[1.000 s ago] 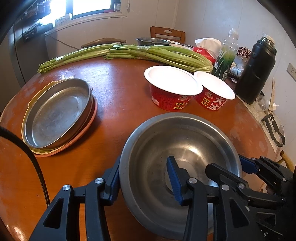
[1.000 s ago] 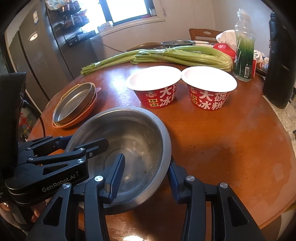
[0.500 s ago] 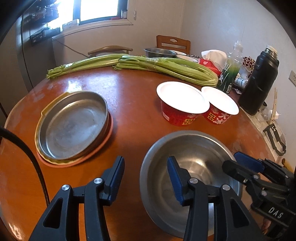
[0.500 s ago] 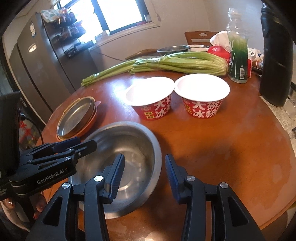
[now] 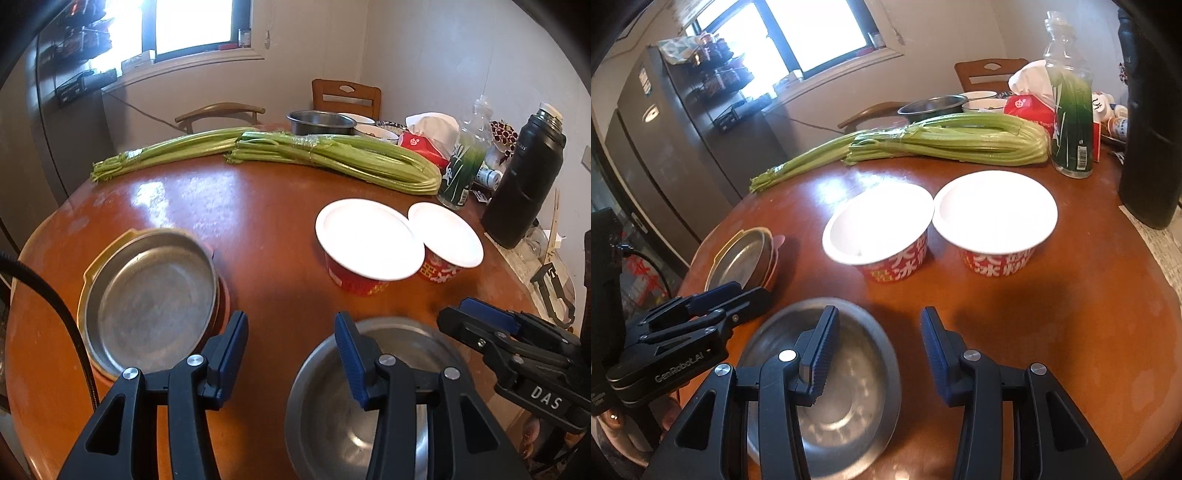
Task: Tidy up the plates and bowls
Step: 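Grasp the rim of a red paper bowl with the left gripper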
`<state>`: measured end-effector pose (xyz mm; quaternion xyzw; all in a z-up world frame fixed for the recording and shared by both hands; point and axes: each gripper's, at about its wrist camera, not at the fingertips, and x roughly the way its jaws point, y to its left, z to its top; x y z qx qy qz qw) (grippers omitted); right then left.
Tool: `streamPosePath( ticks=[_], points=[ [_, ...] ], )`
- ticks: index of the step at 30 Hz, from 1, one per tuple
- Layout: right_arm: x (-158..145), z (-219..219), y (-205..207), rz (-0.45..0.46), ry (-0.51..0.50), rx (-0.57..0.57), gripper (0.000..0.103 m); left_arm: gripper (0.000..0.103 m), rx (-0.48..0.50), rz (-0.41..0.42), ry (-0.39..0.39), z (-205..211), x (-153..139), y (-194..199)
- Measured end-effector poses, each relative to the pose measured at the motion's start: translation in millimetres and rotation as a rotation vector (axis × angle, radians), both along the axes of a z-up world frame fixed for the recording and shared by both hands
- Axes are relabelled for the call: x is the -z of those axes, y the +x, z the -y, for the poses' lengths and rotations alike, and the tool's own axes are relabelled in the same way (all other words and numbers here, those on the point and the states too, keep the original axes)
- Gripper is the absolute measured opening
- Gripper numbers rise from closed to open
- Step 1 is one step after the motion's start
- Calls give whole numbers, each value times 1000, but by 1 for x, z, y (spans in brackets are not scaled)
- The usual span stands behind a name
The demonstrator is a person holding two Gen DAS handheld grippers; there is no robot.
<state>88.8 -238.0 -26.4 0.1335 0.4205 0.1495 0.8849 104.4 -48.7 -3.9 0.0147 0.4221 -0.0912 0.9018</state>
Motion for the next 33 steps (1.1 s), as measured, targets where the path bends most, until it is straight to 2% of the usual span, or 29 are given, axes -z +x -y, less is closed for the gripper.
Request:
streamPosePath(
  ticks=[16, 26, 33],
  points=[
    [19, 4, 65, -94, 89, 4, 47, 49, 28, -56, 14, 26, 2, 68],
    [24, 4, 84, -96, 48, 14, 47, 49, 29, -112, 16, 33, 21, 95],
    [27, 2, 92, -79, 16, 2, 42, 48, 46, -154, -1, 35, 34, 107]
  ],
)
